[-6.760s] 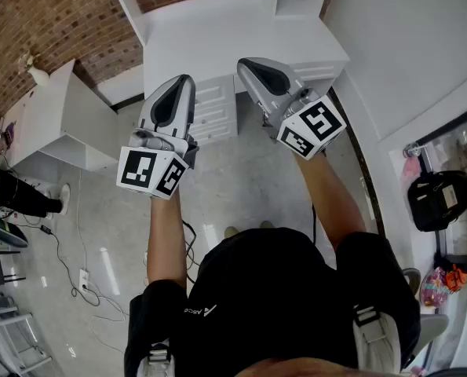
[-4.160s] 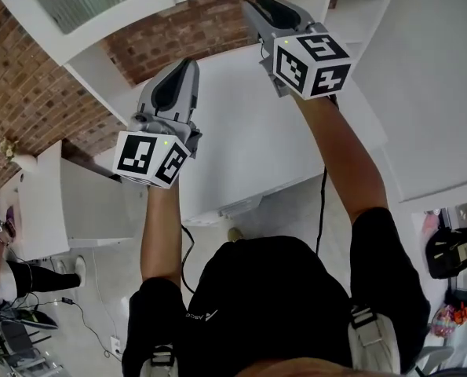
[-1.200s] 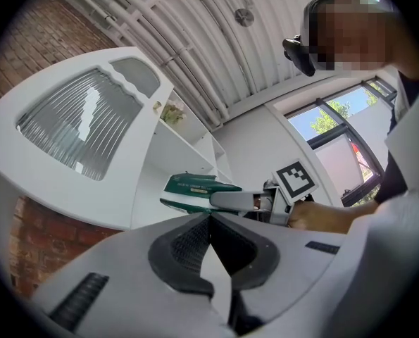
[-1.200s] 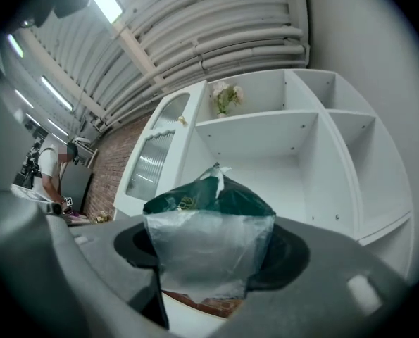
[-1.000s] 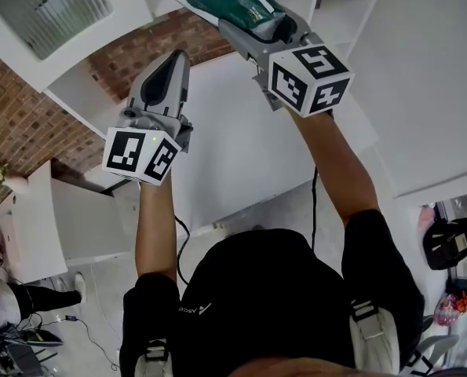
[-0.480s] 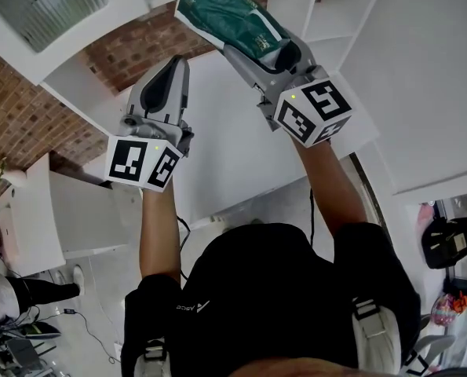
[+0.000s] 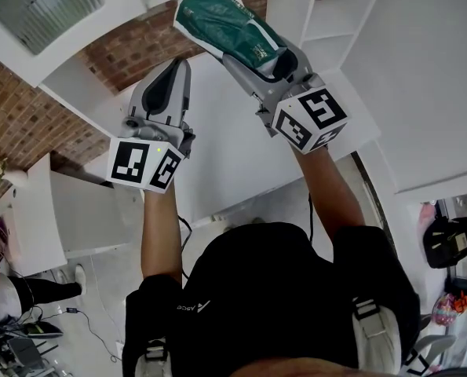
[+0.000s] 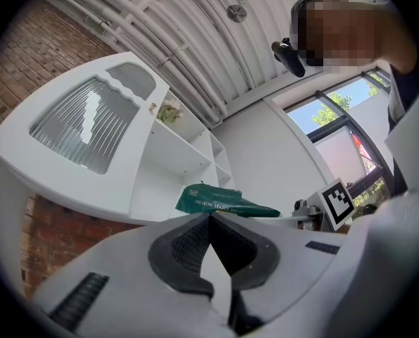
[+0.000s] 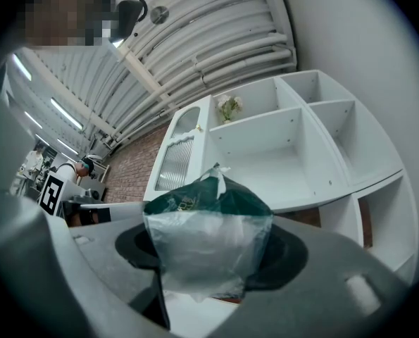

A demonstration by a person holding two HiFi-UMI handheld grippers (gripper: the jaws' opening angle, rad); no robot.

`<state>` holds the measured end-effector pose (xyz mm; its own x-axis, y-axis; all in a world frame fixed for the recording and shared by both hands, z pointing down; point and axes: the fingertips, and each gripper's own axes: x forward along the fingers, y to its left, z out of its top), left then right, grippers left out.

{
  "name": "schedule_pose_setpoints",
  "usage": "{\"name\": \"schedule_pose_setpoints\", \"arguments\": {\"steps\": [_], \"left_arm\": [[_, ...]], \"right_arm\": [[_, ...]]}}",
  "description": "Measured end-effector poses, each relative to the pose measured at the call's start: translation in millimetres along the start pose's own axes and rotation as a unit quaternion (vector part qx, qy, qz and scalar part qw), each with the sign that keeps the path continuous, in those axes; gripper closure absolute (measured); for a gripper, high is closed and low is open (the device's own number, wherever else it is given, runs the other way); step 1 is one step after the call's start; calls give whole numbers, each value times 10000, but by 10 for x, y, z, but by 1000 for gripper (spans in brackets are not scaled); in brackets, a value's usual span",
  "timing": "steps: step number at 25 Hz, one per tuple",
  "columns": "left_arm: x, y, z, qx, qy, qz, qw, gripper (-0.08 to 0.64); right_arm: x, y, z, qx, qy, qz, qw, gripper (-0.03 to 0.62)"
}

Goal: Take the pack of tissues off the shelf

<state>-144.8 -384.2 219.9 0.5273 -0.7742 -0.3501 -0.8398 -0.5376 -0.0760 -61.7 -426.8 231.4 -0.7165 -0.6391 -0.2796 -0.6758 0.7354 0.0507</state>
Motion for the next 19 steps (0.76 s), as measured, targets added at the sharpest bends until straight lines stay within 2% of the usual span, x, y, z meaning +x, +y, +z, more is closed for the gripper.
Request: {"name": "schedule_pose_setpoints", "arguments": {"steps": [19], "left_arm": [[22,-10,12,38,-3,-10,10000,561]], "right_arm": [[-47,-73,24,47,-53,-98,9999,288]]}}
